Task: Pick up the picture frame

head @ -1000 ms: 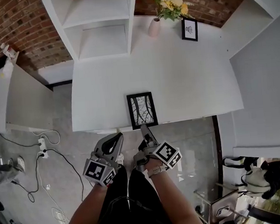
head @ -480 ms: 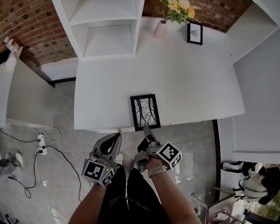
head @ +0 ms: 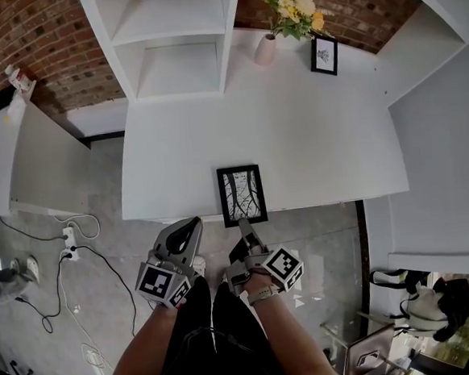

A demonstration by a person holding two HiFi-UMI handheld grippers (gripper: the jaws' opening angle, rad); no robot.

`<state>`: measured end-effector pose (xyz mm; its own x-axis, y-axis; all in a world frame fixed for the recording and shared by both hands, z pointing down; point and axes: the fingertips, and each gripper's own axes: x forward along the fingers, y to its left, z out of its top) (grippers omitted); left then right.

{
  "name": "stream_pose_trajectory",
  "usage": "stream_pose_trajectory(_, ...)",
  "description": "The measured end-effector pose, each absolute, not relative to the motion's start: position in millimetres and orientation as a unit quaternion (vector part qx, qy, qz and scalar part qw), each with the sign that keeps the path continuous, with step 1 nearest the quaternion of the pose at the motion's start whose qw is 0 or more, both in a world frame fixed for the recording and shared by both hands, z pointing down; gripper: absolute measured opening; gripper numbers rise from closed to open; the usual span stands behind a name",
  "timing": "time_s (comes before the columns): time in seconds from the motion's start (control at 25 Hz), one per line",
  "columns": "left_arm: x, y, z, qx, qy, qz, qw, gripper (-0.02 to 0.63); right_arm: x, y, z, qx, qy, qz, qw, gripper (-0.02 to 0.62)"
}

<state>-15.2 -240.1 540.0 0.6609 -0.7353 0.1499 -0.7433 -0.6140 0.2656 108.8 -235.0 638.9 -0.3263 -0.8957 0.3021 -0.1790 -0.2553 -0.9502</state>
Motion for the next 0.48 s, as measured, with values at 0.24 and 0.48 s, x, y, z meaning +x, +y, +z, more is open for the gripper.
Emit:
stream_pose_trajectory(0.24,-14,-245,541,0.898,-0.410,0.014,0.156,-0.002,109,-237,638,-0.494,0.536,-0.613,0.305,0.103)
stream_pose_trajectory(0.48,-15,-247,543,0.899,-0.408,0.016,0.159,-0.002,105,-245,640,-0.491,0.528,-0.620,0.308,0.137)
